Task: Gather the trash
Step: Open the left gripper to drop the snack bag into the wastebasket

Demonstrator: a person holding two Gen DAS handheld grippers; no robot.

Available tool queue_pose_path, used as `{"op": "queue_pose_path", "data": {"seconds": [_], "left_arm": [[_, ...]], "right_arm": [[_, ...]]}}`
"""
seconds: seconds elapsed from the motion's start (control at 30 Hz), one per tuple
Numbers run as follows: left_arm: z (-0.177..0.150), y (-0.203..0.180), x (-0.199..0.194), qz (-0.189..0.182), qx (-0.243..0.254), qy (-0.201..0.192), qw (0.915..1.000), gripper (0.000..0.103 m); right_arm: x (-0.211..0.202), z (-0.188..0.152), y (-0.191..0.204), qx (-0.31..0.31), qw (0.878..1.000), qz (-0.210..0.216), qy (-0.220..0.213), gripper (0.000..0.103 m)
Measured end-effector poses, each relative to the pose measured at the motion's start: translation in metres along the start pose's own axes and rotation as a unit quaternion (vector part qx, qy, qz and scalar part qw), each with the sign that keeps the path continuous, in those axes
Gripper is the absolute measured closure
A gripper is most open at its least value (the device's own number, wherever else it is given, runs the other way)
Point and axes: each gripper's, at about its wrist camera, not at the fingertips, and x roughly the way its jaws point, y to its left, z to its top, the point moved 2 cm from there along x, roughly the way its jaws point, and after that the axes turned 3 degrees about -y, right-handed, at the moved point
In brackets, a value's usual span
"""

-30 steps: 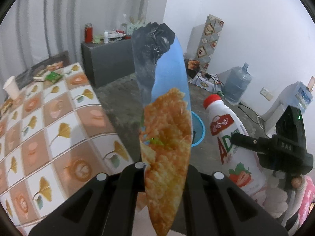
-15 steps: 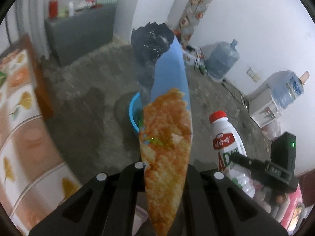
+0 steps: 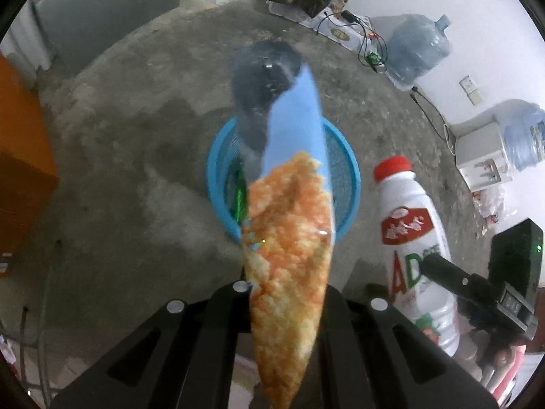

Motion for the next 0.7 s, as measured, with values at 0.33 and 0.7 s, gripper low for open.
{"op": "queue_pose_path", "data": {"seconds": [0.33, 0.7], "left_arm": [[0.025, 0.032, 0.070, -0.028, -0.115, 0.021, 0.9927, 0.050], [0.016, 0.047, -0.027, -0.037, -0.096, -0.044, 0.9937, 0.049]], "right_arm": [[0.033, 0.040, -0.022, 0.014, 0.998, -0.051, -0.020, 0.046], [0.065, 0.059, 0.006, -0.019, 0.998, -0.058, -0.008, 0.045]]}}
